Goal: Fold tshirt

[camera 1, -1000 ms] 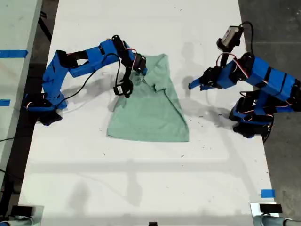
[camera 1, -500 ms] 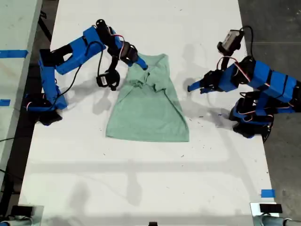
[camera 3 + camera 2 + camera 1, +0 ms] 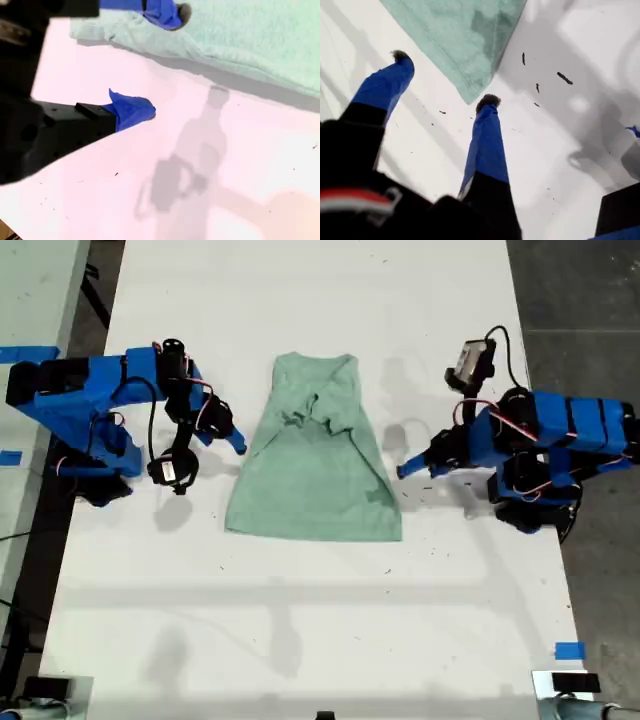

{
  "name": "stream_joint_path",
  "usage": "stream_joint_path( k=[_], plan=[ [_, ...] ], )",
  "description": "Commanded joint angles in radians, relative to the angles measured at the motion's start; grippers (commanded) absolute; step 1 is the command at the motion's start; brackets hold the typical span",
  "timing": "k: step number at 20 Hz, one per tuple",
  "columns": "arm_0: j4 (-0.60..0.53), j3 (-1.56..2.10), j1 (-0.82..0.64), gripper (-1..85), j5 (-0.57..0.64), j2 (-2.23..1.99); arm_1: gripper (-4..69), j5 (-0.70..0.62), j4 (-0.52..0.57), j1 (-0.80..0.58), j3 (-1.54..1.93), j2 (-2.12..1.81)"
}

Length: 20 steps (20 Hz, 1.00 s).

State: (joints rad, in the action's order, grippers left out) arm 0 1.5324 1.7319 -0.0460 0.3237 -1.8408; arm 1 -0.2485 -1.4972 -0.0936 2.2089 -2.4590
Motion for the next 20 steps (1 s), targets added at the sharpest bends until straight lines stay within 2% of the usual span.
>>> stream_joint_path(
  k=[1,12,13,15,16,17,20],
  plan=[
    [0.035,-0.046,0.1,22.8,-0.074,0.009,27.1,0.021,0.071,0.061,0.003,0.11],
    [-0.066,-0.006,0.153,23.2,-0.13,0.091,27.0,0.114,0.571,0.135,0.16,0.598],
    [-0.067,-0.006,0.153,23.1,-0.132,0.092,25.1,0.118,0.607,0.135,0.158,0.641],
    [-0.064,-0.005,0.153,23.0,-0.135,0.092,17.6,0.117,0.601,0.127,0.129,0.684],
    [-0.063,-0.005,0.153,22.8,-0.135,0.092,9.9,0.117,0.601,0.123,0.127,0.69],
    [-0.06,-0.005,0.153,22.8,-0.135,0.092,-1.0,0.121,0.598,0.123,0.129,0.689],
    [-0.06,-0.005,0.156,22.7,-0.14,0.091,-0.8,0.106,0.563,0.133,0.115,0.678]
  ],
)
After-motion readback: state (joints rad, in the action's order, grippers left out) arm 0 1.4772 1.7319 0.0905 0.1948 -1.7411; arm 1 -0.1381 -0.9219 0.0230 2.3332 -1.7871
